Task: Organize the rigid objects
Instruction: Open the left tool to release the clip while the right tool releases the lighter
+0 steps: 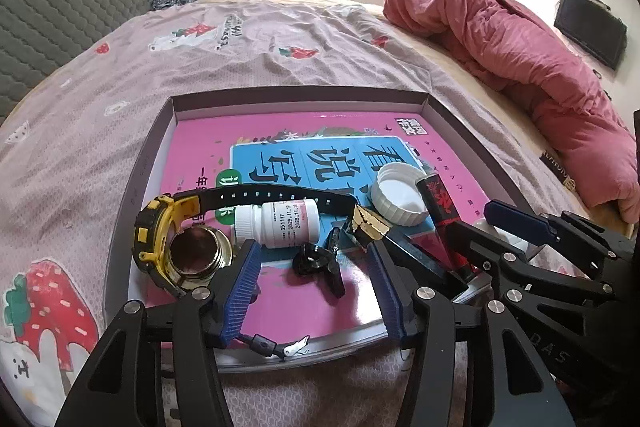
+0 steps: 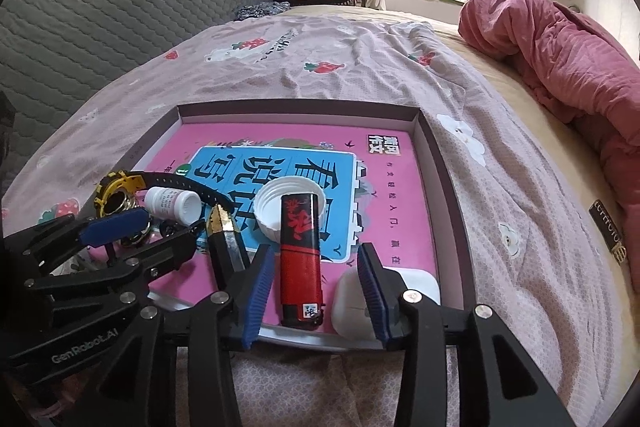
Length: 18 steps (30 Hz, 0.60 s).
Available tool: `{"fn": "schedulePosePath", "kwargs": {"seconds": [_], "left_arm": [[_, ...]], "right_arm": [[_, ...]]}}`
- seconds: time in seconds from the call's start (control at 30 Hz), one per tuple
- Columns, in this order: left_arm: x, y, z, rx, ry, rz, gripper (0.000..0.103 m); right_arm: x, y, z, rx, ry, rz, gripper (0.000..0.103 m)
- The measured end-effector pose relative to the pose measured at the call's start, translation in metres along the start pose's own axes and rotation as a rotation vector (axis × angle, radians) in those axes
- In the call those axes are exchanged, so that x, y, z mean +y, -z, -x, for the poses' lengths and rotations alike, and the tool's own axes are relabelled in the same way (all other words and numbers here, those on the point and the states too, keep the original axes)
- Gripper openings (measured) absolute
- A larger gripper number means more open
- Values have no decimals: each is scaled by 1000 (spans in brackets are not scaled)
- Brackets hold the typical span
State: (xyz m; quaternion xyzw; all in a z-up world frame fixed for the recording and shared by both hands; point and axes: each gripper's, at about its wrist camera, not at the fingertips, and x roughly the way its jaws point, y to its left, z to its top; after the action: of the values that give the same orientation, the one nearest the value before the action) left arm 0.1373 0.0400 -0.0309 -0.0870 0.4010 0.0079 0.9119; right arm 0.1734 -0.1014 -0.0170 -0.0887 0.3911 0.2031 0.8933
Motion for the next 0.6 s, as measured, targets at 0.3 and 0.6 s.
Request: {"fn": "schedulePosePath", "kwargs": {"seconds": [0.3,0.6], "left_arm": [[0,-3,-1,-8,1,3,56],[2,-6,4,-23,-4,6,56]], "right_arm": [[0,-1,-2,-1,10,-1,44],[2,1,1,1,7,1,44]]}}
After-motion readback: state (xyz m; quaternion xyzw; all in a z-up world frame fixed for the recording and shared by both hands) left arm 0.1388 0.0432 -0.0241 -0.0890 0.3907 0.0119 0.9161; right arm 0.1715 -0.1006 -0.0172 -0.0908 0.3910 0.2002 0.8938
